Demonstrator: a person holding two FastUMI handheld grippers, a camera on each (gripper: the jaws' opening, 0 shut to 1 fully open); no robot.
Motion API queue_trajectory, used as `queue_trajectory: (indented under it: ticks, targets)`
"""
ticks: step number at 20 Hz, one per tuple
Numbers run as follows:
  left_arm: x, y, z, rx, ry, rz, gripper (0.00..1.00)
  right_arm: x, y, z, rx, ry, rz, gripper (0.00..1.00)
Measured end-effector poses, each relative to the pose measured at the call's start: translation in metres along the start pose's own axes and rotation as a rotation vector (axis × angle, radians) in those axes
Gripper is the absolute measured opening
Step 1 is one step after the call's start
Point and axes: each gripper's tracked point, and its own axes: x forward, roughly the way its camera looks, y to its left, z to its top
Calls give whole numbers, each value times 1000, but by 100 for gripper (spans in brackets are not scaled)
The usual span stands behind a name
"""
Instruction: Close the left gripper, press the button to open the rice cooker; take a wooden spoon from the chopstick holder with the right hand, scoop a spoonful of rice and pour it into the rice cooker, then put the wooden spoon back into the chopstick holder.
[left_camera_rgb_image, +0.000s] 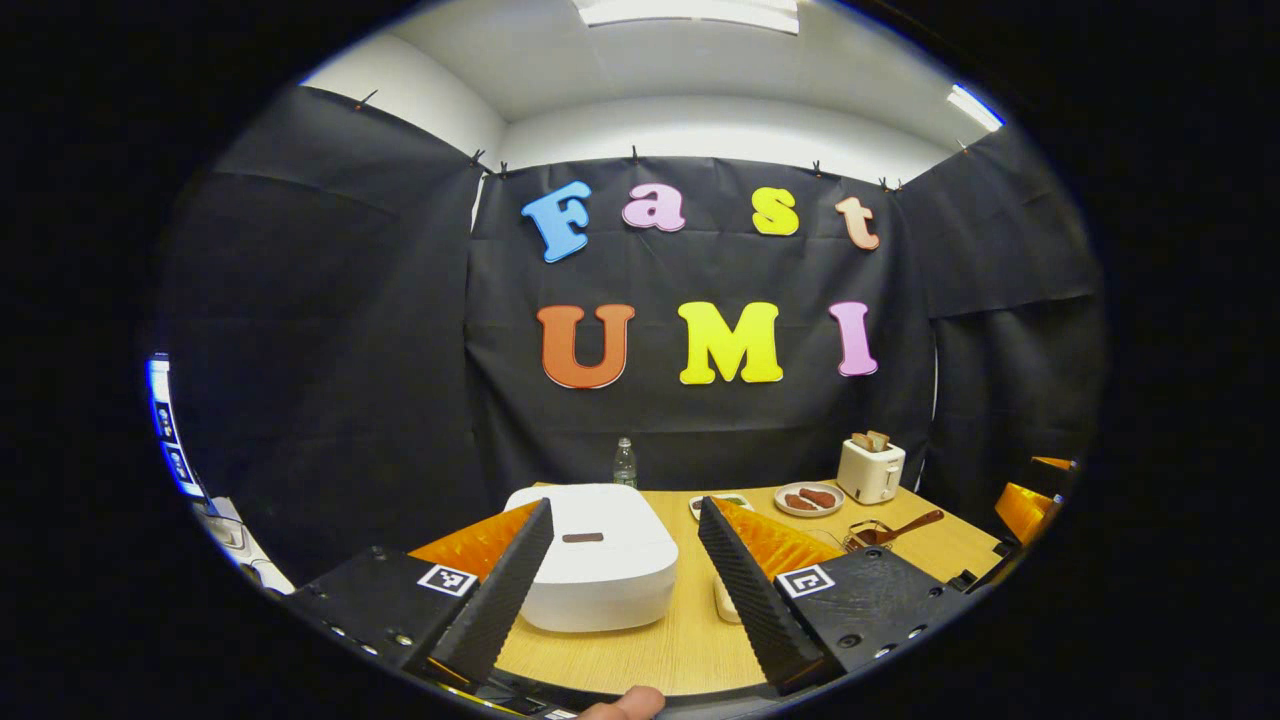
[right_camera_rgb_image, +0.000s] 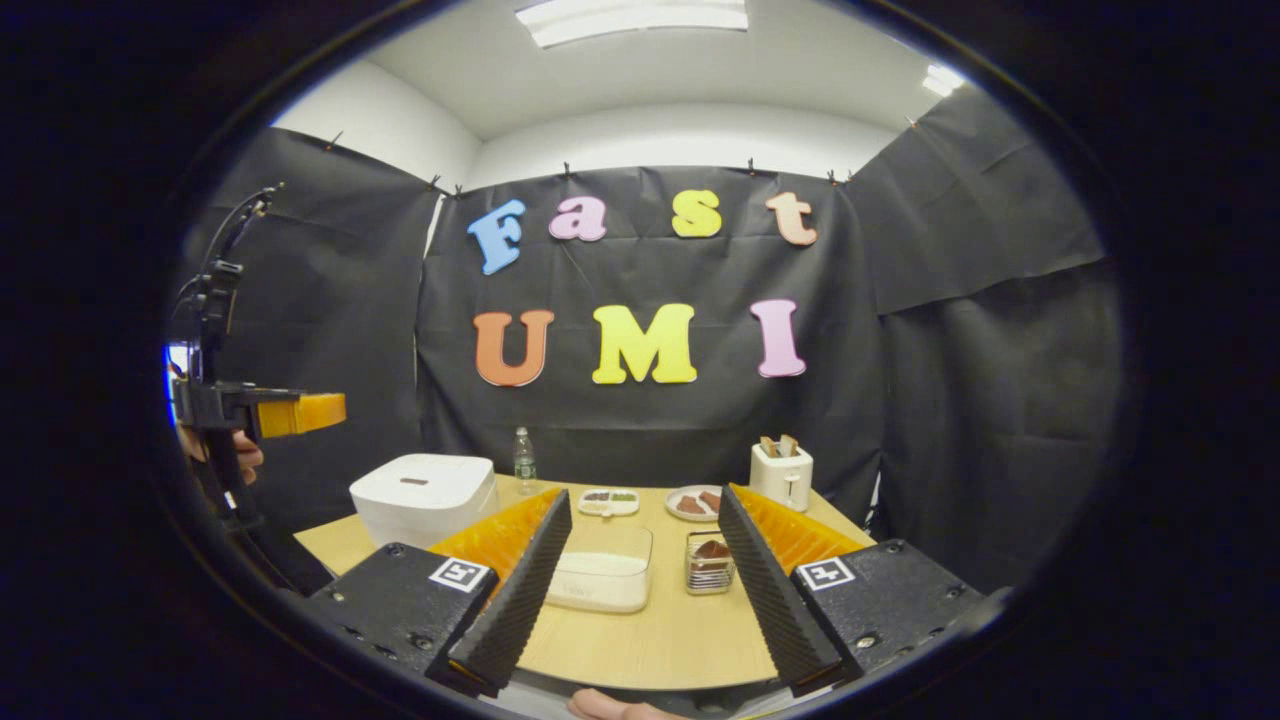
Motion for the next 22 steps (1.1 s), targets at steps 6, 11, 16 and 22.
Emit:
queue_trajectory:
  ticks: [6, 11, 16, 22]
  targets:
    - [-48, -15, -8, 11, -38, -34, 93, -2, -6, -10, 66, -3, -11, 96]
    - [-59, -18, 4, 20, -87, -35, 93, -4, -8, -13, 51, 13, -8, 96]
    - [-56, -21, -5, 30, -67, -38, 93, -9, -5, -12, 47, 1, 3, 96]
    - [-51, -18, -13, 26, -52, -20, 93, -9, 1, -17, 43, 6, 13, 96]
